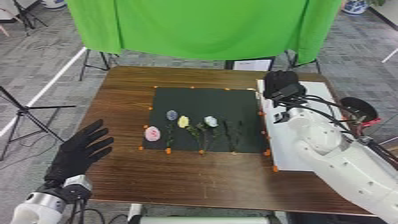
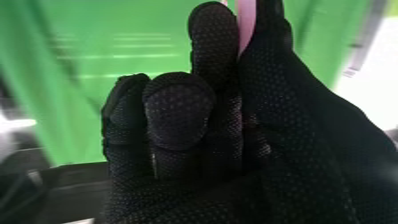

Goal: Arrange flowers

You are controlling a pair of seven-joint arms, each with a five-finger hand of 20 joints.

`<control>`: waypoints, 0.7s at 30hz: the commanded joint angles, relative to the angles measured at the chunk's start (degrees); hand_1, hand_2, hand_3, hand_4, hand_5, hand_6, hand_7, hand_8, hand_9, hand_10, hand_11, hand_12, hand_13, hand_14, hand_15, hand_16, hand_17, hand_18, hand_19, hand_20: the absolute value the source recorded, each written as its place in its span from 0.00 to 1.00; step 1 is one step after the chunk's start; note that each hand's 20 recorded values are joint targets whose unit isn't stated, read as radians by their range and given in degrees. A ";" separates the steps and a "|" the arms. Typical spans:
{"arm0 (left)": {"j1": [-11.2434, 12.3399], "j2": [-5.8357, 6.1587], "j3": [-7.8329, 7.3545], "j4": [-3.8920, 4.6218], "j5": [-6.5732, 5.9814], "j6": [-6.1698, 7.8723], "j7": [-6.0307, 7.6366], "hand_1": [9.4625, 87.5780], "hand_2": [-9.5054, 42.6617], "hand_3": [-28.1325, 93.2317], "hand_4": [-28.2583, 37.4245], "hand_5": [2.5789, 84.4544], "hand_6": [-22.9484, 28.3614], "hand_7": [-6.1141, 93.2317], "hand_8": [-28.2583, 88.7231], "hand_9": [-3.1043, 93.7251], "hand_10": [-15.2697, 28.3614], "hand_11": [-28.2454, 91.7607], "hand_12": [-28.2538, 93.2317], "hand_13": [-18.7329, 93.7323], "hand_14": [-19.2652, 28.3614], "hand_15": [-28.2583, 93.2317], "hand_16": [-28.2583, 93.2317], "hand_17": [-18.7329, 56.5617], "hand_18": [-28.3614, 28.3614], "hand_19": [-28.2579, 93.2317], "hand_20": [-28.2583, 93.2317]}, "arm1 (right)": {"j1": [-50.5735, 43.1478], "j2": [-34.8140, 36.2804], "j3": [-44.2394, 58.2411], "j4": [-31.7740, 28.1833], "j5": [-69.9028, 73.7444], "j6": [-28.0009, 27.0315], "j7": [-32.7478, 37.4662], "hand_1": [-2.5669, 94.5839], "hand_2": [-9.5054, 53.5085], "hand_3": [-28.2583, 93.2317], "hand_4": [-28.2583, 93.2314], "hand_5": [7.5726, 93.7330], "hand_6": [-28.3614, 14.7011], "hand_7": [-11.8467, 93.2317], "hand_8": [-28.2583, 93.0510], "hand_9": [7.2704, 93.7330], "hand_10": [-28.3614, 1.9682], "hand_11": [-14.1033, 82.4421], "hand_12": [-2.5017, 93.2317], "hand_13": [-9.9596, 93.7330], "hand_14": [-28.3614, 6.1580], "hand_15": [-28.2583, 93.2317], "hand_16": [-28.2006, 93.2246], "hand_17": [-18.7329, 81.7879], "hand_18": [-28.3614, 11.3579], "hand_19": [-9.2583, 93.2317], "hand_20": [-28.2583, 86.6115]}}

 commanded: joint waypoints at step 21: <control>-0.02 0.21 0.33 0.20 -0.21 -0.46 -0.41 0.21 0.20 0.82 0.00 0.31 0.53 0.26 0.15 0.28 0.62 0.41 0.37 0.33 0.75 0.51 0.23 0.12 0.86 0.56 0.32 | 8.05 -4.80 -12.38 6.07 -11.51 1.84 -5.34 0.53 0.00 0.92 0.00 0.76 0.76 0.55 0.23 0.98 0.86 0.26 0.51 0.84 0.76 0.80 0.50 0.49 0.27 0.84 0.68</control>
